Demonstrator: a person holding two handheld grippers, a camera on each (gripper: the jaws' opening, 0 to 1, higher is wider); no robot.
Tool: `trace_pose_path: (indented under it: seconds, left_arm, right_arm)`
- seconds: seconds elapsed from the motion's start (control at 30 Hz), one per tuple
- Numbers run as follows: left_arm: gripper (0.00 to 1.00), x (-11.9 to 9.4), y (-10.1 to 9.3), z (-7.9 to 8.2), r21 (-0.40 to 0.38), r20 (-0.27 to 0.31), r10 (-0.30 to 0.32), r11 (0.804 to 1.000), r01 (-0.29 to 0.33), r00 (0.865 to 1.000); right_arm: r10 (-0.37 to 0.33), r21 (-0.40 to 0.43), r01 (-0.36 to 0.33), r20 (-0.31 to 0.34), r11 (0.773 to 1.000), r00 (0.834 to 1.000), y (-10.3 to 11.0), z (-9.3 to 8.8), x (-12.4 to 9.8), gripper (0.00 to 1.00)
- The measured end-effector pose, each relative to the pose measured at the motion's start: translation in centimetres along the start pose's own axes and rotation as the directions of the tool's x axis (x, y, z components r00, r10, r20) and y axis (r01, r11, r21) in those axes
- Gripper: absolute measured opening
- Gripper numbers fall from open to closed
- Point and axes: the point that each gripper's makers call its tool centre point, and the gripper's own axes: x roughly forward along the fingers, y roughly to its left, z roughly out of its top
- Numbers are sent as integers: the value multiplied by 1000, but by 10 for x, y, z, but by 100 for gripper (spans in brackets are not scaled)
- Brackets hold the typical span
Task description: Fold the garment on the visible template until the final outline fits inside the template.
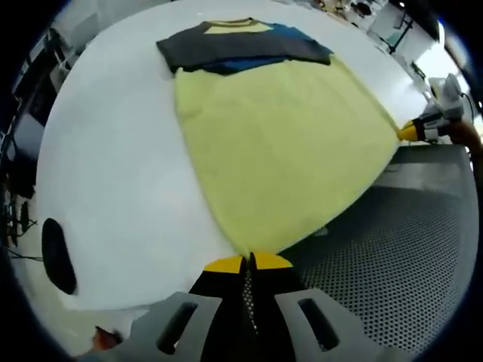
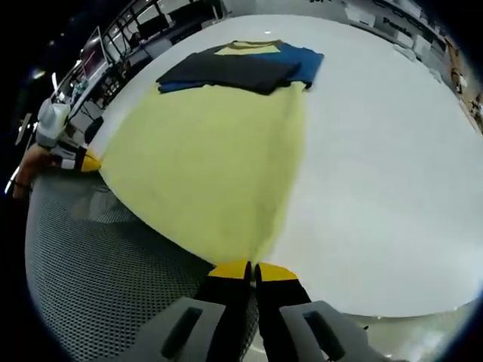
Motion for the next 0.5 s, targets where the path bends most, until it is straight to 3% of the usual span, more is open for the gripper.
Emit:
trace_pose_path:
  seconds: [0.33, 0.5]
  left_arm:
    - [1, -5, -1, -2, -23, -12, 9, 1000, -9, 1000]
    - [1, -15, 0, 7, -24, 35, 17, 1000, -16, 999]
  right_arm:
    - [27, 13, -27, 9, 1000, 1000, 3, -2, -8, 0]
    - [53, 24, -54, 41, 998, 998, 4, 6, -17, 0]
